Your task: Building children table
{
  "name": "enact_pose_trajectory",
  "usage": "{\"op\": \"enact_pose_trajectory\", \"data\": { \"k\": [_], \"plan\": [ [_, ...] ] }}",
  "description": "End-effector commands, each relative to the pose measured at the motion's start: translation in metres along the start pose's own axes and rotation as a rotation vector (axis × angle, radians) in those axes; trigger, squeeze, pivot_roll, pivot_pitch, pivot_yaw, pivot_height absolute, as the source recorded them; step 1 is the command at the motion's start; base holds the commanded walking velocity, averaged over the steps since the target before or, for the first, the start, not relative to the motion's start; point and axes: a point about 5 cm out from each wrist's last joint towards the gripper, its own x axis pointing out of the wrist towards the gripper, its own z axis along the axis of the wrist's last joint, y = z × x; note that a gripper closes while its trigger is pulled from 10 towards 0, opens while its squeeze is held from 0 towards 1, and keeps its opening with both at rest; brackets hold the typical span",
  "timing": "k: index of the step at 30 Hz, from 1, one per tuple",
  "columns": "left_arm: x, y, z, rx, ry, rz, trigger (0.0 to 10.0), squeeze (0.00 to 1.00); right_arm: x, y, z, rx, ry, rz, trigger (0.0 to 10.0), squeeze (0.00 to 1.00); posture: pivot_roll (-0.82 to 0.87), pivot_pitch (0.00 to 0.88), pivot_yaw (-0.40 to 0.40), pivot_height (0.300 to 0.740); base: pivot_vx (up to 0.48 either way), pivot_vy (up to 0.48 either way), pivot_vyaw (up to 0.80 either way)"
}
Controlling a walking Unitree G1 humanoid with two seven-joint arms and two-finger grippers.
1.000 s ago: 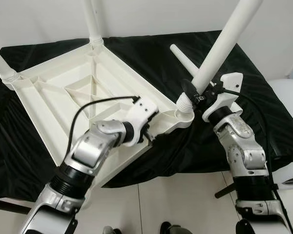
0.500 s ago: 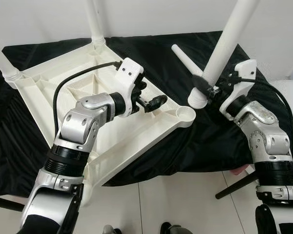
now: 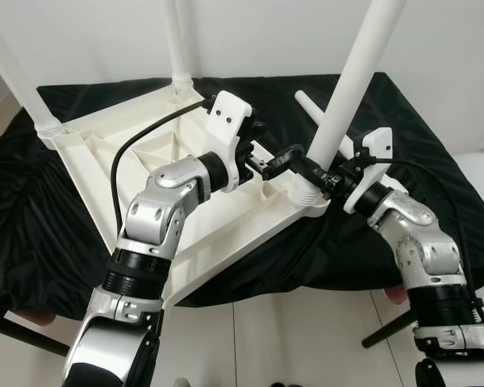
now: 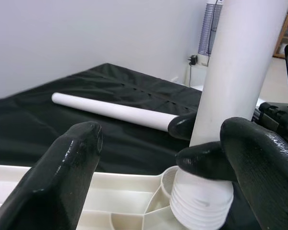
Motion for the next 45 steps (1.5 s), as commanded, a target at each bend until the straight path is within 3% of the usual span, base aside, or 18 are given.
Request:
{"op": "enact_pose_trajectory", "data": {
  "k": [1, 5, 6, 7, 11, 12, 15, 17, 21, 24, 30, 35, 45],
  "plan": [
    [-0.005, 0.013, -0.008, -0.005, 0.011, 0.244, 10.0, 0.0, -0.002, 0.002, 0.002, 0.012, -0.039, -0.008, 10.0, 0.0, -0.07, 0.039, 0.034, 0.74, 0.0, 0.0, 0.0],
    [-0.007, 0.016, -0.01, -0.018, 0.001, 0.26, 10.0, 0.0, -0.003, 0.004, 0.0, 0.03, -0.047, -0.009, 10.0, 0.0, -0.07, 0.043, 0.04, 0.74, 0.0, 0.0, 0.0],
    [-0.011, 0.018, -0.026, -0.063, 0.026, 0.277, 10.0, 0.0, -0.008, 0.004, -0.005, 0.053, -0.055, -0.026, 10.0, 0.0, -0.08, 0.054, 0.045, 0.74, 0.0, 0.0, 0.0],
    [-0.011, 0.018, -0.026, -0.063, 0.026, 0.277, 10.0, 0.0, -0.008, 0.004, -0.005, 0.053, -0.055, -0.026, 10.0, 0.0, -0.08, 0.054, 0.045, 0.74, 0.0, 0.0, 0.0],
    [-0.009, 0.011, -0.035, -0.09, 0.043, 0.245, 10.0, 0.0, -0.018, -0.001, -0.014, 0.054, -0.019, -0.046, 10.0, 0.0, -0.09, 0.058, 0.053, 0.74, 0.0, 0.0, 0.0],
    [-0.006, 0.005, -0.024, -0.084, -0.003, 0.197, 10.0, 0.0, -0.023, 0.0, -0.015, 0.043, -0.001, -0.021, 10.0, 0.0, -0.09, 0.053, 0.053, 0.74, 0.0, 0.0, 0.0],
    [-0.005, 0.002, -0.018, -0.073, -0.018, 0.173, 10.0, 0.0, -0.024, 0.001, -0.014, 0.04, 0.007, -0.004, 10.0, 0.0, -0.08, 0.053, 0.052, 0.74, 0.0, 0.0, 0.0],
    [-0.001, -0.005, -0.004, -0.059, -0.058, 0.104, 10.0, 0.0, -0.03, 0.003, -0.017, 0.016, 0.048, 0.052, 10.0, 0.0, -0.07, 0.051, 0.048, 0.74, 0.0, 0.0, 0.0],
    [0.0, -0.007, 0.001, -0.069, -0.074, 0.077, 10.0, 0.0, -0.031, 0.003, -0.018, 0.009, 0.065, 0.064, 10.0, 0.0, -0.07, 0.05, 0.045, 0.74, 0.0, 0.0, 0.0],
    [0.001, -0.015, 0.009, -0.086, -0.094, -0.024, 10.0, 0.0, -0.032, 0.001, -0.018, -0.013, 0.098, 0.094, 10.0, 0.0, -0.07, 0.047, 0.043, 0.74, 0.0, 0.0, 0.0],
    [0.0, -0.032, 0.014, -0.118, -0.104, -0.161, 10.0, 0.0, -0.031, -0.001, -0.018, -0.031, 0.123, 0.122, 10.0, 0.0, -0.07, 0.042, 0.038, 0.74, 0.0, 0.0, 0.0],
    [0.0, -0.043, 0.012, -0.094, -0.074, -0.249, 10.0, 0.0, -0.031, -0.001, -0.018, -0.045, 0.15, 0.171, 10.0, 0.0, -0.06, 0.034, 0.031, 0.74, 0.0, 0.0, 0.0],
    [0.008, -0.05, 0.022, -0.046, -0.074, -0.335, 10.0, 0.0, -0.028, 0.006, -0.015, -0.078, 0.215, 0.331, 10.0, 0.0, -0.07, 0.034, 0.025, 0.74, 0.0, 0.0, 0.0]
  ]
}}
